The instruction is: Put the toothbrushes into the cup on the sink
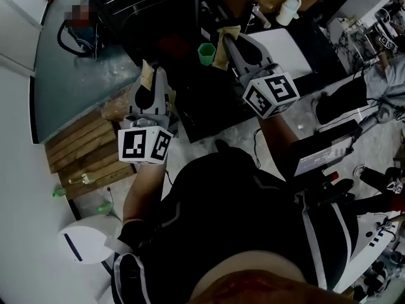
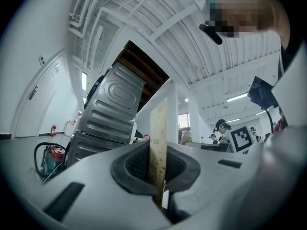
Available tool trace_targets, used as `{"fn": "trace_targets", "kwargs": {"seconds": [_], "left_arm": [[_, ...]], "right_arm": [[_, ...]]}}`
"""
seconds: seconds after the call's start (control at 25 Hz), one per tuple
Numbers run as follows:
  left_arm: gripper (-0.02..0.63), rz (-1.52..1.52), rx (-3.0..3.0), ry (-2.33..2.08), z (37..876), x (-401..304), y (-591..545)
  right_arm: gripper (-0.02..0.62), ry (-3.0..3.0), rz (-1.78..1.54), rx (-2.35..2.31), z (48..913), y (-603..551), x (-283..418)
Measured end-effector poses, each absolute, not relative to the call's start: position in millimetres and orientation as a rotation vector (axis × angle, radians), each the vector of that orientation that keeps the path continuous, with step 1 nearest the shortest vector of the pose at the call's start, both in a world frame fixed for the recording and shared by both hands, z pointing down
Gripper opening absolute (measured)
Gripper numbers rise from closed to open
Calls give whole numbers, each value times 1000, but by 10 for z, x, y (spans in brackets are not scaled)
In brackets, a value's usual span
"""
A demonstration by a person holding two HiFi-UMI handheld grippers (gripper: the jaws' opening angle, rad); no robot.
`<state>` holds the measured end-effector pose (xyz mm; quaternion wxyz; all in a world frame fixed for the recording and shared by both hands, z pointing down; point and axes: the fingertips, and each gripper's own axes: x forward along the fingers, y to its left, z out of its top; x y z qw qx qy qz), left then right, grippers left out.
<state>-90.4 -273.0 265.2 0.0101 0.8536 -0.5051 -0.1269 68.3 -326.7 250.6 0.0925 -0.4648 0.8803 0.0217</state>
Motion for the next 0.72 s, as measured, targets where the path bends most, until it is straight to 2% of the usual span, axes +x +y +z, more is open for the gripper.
{"fn": "trace_targets", "kwargs": {"seconds": [0.72], "left_arm": [[12, -332, 2508, -1779, 3145, -484, -3556]], "right_arm": [[44, 2739, -56, -1108, 3073, -4377, 735]]}}
